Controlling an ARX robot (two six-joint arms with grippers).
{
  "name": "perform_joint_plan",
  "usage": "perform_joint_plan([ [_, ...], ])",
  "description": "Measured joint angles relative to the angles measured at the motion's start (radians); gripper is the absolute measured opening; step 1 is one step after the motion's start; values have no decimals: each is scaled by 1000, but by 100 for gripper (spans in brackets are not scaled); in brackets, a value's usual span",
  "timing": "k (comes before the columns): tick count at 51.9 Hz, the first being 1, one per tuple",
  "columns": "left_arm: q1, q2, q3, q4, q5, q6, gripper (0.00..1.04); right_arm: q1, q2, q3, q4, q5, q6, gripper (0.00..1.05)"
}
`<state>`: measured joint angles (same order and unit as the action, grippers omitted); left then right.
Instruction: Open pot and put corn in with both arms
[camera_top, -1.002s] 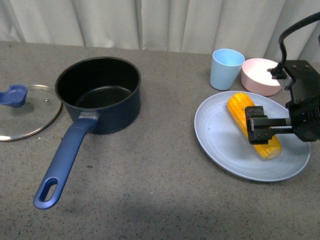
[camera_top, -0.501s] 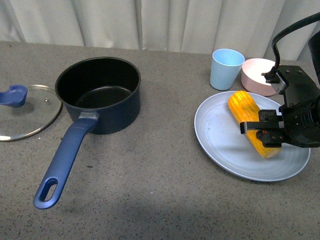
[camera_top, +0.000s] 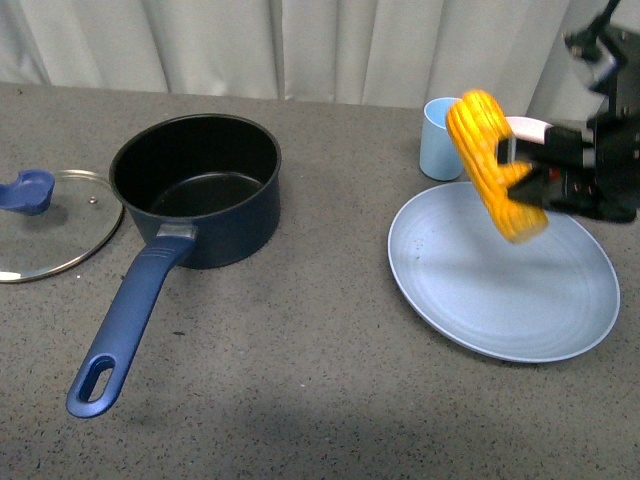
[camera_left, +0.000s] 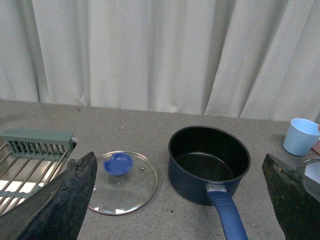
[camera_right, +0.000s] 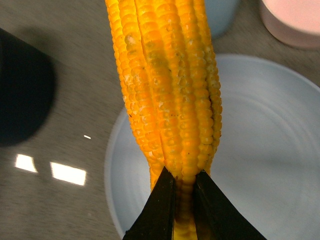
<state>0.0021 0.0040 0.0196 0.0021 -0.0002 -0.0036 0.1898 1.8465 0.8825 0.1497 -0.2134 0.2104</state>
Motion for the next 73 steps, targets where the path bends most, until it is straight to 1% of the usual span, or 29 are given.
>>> perform_joint_plan([
  [5,0,0,0,0,0,0,98,40,-13,71,-20,-80,54,5],
  [8,0,0,0,0,0,0,98,87,3,145,-46,-119,93,5],
  [14,0,0,0,0,0,0,98,184,84,297,-106,-113,113,4],
  [27,0,0,0,0,0,0,98,331,262,543,-194,-102,146,4],
  [36,0,0,0,0,0,0,98,383,336,643,-215,-87,169,4],
  [47,0,0,0,0,0,0,98,401,387,713,-246,-71,182,4],
  [49,0,0,0,0,0,0,98,401,390,716,-249,-67,182,12],
  [51,0,0,0,0,0,0,98,401,391,716,-250,-70,183,24],
  [53,0,0,0,0,0,0,98,400,392,716,-250,-70,183,34],
  [60,0,0,0,0,0,0,98,399,392,716,-240,-69,183,64],
  [65,0,0,0,0,0,0,98,395,387,699,-221,-50,182,87],
  [67,0,0,0,0,0,0,98,393,378,681,-206,-45,182,94],
  [68,0,0,0,0,0,0,98,392,373,668,-195,-38,183,97],
  [69,0,0,0,0,0,0,98,390,364,653,-182,-29,183,97],
  [71,0,0,0,0,0,0,98,387,349,628,-158,-9,180,96],
  [73,0,0,0,0,0,0,98,382,321,587,-119,34,167,95],
])
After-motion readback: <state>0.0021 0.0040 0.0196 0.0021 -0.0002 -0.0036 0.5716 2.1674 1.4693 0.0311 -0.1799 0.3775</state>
